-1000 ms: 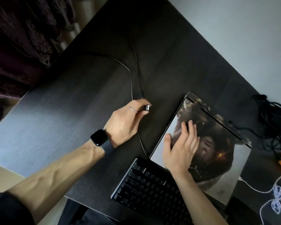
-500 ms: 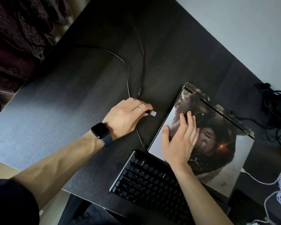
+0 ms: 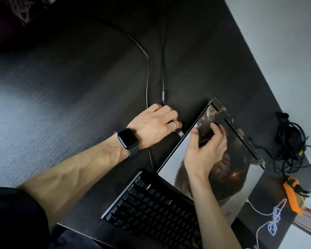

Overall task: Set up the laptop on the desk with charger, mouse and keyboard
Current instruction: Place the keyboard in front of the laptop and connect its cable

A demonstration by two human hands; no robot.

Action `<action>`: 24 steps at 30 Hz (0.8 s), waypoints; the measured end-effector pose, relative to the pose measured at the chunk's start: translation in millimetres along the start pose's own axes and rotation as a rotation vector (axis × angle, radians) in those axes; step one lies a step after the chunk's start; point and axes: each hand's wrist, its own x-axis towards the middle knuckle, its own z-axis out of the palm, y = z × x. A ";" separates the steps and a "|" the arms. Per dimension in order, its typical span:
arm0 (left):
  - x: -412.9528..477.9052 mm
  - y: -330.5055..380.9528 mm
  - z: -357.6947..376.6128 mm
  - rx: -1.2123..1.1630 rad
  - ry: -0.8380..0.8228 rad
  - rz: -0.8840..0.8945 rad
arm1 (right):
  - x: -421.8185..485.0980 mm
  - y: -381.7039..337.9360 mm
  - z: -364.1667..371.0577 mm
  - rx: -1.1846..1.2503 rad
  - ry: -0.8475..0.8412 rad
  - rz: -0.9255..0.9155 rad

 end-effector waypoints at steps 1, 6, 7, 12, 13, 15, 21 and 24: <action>-1.0 -1.1 0.0 -0.009 0.007 -0.009 | 4.5 -4.2 2.8 -0.006 -0.029 0.017; -6.3 -2.8 1.6 -0.008 0.036 -0.009 | 17.8 -11.4 0.9 -0.137 -0.161 -0.020; -6.5 -2.7 1.4 -0.013 0.041 -0.013 | 19.4 -9.7 -0.7 -0.149 -0.190 -0.022; -6.4 -2.7 0.8 0.039 0.055 0.008 | 21.2 -2.0 -4.7 -0.131 -0.241 -0.009; -6.4 -2.7 0.5 0.034 0.052 0.010 | 18.6 -2.2 -4.3 -0.128 -0.225 -0.024; -5.6 -2.6 -1.1 0.019 0.035 0.007 | 13.0 -3.2 -0.9 -0.134 -0.184 -0.055; -1.4 -10.4 -3.2 -0.035 -0.012 0.010 | 9.3 -6.9 17.3 -0.112 -0.039 0.009; -2.7 -7.1 -1.5 -0.043 -0.045 0.006 | 8.2 -6.1 20.9 -0.116 0.016 0.021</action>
